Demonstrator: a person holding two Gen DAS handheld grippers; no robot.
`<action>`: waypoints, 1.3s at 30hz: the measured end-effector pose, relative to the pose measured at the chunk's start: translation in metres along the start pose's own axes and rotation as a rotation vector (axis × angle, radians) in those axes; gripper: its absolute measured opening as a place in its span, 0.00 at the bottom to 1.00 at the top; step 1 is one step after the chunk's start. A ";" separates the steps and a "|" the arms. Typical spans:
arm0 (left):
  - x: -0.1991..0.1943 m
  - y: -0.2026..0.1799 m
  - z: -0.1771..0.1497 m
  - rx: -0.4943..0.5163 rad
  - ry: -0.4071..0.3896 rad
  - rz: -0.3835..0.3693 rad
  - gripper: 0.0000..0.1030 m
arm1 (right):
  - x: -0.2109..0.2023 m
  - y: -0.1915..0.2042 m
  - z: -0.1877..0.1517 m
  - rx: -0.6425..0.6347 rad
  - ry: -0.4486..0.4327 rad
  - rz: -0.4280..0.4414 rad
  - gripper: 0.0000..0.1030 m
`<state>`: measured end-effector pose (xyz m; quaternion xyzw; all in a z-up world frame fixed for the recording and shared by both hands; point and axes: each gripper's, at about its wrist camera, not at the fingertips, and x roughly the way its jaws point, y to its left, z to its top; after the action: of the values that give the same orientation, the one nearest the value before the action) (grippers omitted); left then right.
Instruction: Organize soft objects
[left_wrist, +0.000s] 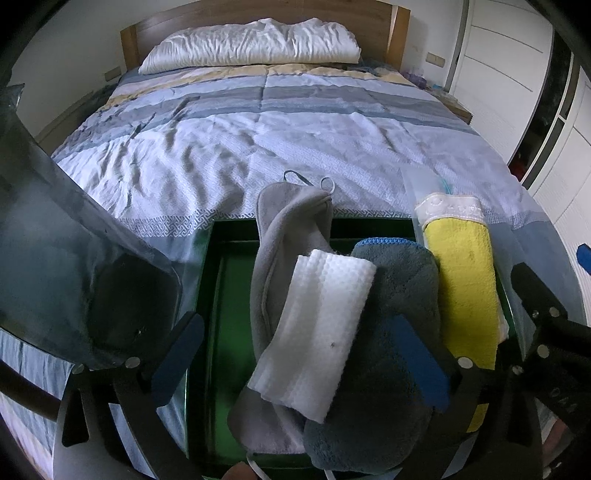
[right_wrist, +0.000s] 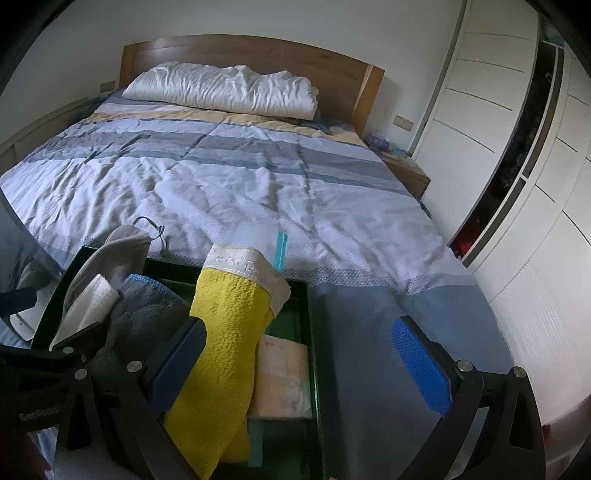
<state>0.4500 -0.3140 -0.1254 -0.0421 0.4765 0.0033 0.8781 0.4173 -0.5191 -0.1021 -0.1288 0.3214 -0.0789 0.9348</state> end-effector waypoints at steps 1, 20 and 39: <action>-0.001 -0.001 0.000 0.004 -0.003 0.002 0.98 | -0.001 0.000 0.000 0.000 -0.003 -0.001 1.00; -0.024 -0.004 -0.003 -0.010 -0.021 -0.026 0.98 | -0.032 -0.017 -0.002 0.058 -0.039 -0.067 1.00; -0.092 -0.002 -0.060 0.053 -0.043 -0.080 0.98 | -0.094 -0.016 -0.039 0.116 0.009 -0.137 1.00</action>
<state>0.3500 -0.3172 -0.0811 -0.0378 0.4553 -0.0432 0.8885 0.3182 -0.5201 -0.0726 -0.0956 0.3111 -0.1618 0.9316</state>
